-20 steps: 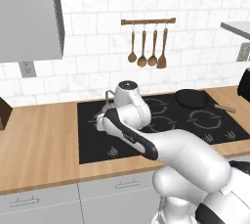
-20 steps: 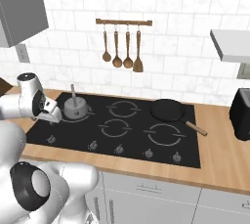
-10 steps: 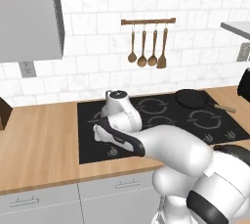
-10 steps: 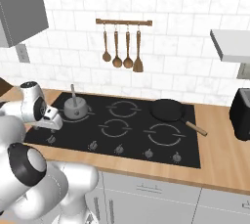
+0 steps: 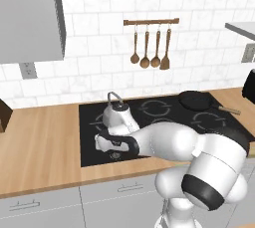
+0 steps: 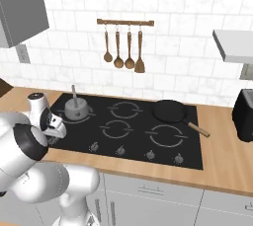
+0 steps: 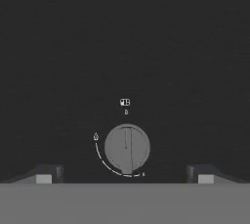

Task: Pick the kettle from the counter and place it on a stove burner. Then turn the burner on.

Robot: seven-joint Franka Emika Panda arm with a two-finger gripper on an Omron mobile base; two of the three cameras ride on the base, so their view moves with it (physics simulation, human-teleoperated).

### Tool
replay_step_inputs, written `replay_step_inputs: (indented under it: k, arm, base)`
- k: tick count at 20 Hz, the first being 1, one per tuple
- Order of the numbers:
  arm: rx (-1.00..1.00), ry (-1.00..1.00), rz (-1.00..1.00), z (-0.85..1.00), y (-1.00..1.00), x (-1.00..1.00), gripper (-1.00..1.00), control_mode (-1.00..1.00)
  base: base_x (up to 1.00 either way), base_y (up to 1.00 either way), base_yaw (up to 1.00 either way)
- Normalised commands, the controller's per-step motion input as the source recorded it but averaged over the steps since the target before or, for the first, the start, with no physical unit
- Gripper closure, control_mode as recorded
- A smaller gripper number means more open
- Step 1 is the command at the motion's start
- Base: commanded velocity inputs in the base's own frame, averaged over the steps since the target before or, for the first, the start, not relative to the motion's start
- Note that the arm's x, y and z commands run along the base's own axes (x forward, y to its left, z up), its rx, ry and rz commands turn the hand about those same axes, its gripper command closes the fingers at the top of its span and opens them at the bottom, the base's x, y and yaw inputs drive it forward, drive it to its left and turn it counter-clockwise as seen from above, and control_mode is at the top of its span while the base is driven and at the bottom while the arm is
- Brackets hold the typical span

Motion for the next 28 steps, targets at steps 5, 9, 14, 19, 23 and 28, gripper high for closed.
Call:
replay_step_inputs:
  k: [5,9,14,19,23,28]
  arm:
    - [0.00,0.00,0.00,-0.22,0.04,0.13,-1.00,-1.00]
    - [-0.02,0.00,0.00,-0.15,0.00,0.00,-1.00,-1.00]
    - [-0.05,0.00,0.00,-0.27,0.00,0.02,-1.00,-1.00]
    - [0.00,0.00,0.00,-0.02,0.00,0.02,1.00,-1.00]
    - [0.00,0.00,0.00,0.00,0.00,0.00,1.00,-1.00]
    - [0.00,0.00,0.00,0.00,0.00,0.00,1.00,-1.00]
  base:
    - [0.00,0.00,0.00]
    - [0.00,0.00,0.00]
    - [0.00,0.00,0.00]
    - [0.00,0.00,0.00]
    - [0.00,0.00,0.00]
    - [0.00,0.00,0.00]
